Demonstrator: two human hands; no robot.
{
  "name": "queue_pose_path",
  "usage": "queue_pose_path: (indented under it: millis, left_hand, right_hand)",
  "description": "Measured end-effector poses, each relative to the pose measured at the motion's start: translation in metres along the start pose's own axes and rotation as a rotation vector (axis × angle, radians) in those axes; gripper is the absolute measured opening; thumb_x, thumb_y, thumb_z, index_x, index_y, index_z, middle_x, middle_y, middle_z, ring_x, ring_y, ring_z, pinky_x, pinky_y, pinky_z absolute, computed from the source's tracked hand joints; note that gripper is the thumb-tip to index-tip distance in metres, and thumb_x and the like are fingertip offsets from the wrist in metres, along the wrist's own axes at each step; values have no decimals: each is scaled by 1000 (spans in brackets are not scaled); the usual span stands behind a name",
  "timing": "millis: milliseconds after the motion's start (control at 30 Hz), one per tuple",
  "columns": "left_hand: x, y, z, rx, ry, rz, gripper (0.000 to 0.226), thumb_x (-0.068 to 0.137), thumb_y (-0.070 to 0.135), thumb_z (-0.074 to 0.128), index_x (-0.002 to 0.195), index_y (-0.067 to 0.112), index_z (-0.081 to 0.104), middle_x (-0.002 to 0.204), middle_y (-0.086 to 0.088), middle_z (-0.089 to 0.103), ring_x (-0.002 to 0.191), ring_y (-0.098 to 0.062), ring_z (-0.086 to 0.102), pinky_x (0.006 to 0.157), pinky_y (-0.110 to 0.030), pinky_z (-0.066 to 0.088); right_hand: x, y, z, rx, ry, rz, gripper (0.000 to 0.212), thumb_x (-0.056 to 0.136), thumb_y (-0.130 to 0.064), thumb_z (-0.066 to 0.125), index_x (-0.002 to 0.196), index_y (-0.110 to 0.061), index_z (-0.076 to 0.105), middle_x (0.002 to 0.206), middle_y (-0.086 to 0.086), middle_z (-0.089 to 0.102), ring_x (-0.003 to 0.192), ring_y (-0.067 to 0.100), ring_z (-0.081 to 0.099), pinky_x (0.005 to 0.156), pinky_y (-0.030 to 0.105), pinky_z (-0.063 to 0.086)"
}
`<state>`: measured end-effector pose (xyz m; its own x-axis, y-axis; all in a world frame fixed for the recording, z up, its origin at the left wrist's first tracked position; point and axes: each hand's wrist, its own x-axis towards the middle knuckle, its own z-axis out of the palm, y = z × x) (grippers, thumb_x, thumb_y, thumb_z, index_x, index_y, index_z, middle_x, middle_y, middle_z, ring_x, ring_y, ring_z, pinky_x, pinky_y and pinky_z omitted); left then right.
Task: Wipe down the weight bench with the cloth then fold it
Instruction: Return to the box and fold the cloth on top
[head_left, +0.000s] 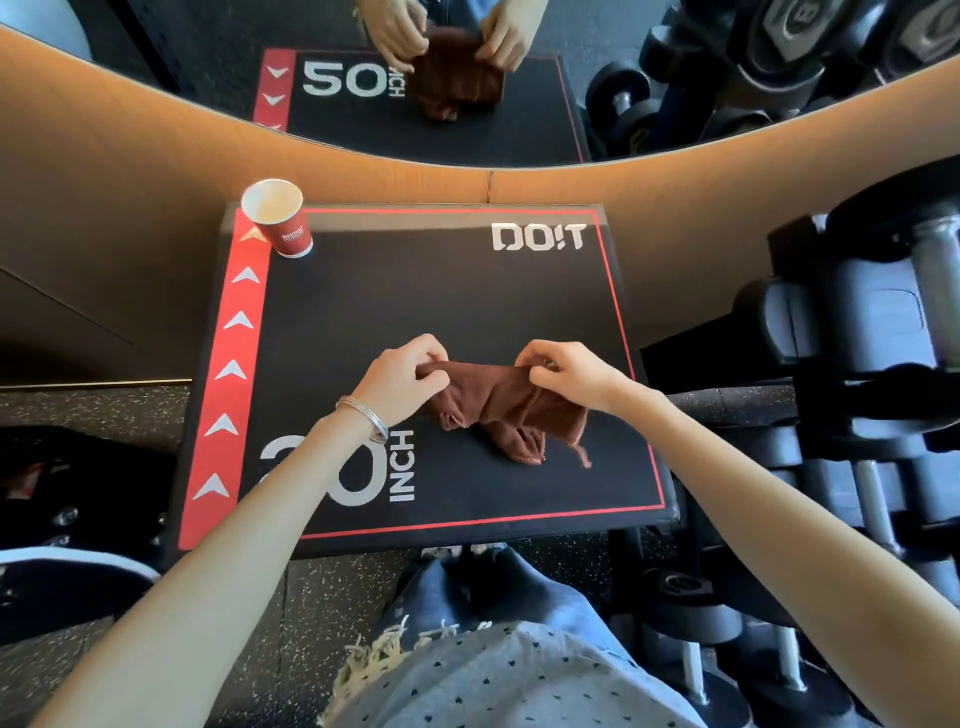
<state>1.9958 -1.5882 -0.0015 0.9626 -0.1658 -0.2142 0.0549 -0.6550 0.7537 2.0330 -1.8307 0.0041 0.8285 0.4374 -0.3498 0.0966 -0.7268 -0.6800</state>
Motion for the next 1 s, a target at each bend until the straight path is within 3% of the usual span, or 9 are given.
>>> queue_pose_path:
  millis: [67, 167, 267, 400, 500, 633, 733, 833, 1000]
  left_hand:
    - [6, 3, -4, -137, -47, -54, 12, 85, 8, 52, 83, 19, 56, 79, 7, 63, 74, -11, 56, 71, -21, 41]
    - [12, 4, -5, -211, -50, -94, 20, 87, 3, 47, 87, 20, 59, 84, 10, 61, 77, -4, 55, 73, -20, 39]
    - [19, -1, 0, -158, -1, -137, 24, 87, 4, 46, 96, 20, 62, 98, 3, 64, 89, -13, 56, 80, -23, 38]
    - [29, -8, 9, -99, 150, -169, 26, 89, 4, 50, 110, 15, 62, 108, -2, 65, 100, -18, 56, 86, -22, 38]
    - [37, -17, 14, -14, 266, -223, 30, 88, 3, 53, 116, 11, 59, 118, -9, 60, 109, -26, 56, 94, -30, 40]
    - [36, -28, 20, 385, 259, -90, 40, 81, 15, 64, 120, 19, 58, 126, -5, 51, 115, -30, 45, 92, -39, 41]
    - [35, -28, 28, 561, 131, 119, 47, 74, 27, 71, 120, 24, 59, 131, 2, 50, 126, -23, 38, 96, -38, 37]
    - [39, -27, 39, 686, -21, 142, 52, 76, 34, 70, 125, 27, 54, 138, 5, 43, 134, -18, 29, 106, -36, 26]
    - [44, -29, 46, 671, -35, 95, 41, 83, 28, 65, 123, 27, 54, 136, 4, 43, 128, -19, 37, 102, -35, 33]
  right_hand:
    - [3, -2, -7, 66, -45, -12, 3, 93, -30, 57, 94, -29, 59, 93, -5, 63, 86, 13, 58, 78, 24, 43]
    - [4, -8, -17, 60, -181, -19, 30, 76, -53, 68, 99, -36, 58, 95, -10, 61, 89, 7, 58, 80, 21, 44]
    - [13, -3, -18, -198, -189, -21, 40, 78, -34, 76, 113, -25, 59, 103, -4, 49, 93, 12, 53, 81, 24, 43]
    - [21, -3, -11, -230, 183, 12, 26, 90, -4, 54, 115, -10, 59, 107, 9, 47, 96, 29, 56, 86, 38, 47]
    - [22, -3, -5, -227, 279, 31, 31, 90, -2, 51, 120, -9, 56, 114, 10, 47, 92, 27, 55, 81, 34, 47]
    - [15, 7, 11, -361, 222, 39, 31, 88, -6, 54, 117, -14, 58, 118, 7, 49, 100, 27, 53, 79, 35, 43]
    - [5, 18, 27, -448, 169, 79, 28, 90, -9, 51, 115, -18, 60, 119, 4, 49, 112, 25, 46, 79, 33, 33]
    - [-4, 21, 40, -456, 106, 79, 26, 89, -17, 56, 113, -19, 62, 120, 3, 52, 117, 24, 46, 84, 35, 38]
    - [-18, 16, 68, -513, -94, 41, 67, 75, -43, 73, 134, -24, 45, 131, 2, 42, 122, 24, 36, 92, 40, 38]
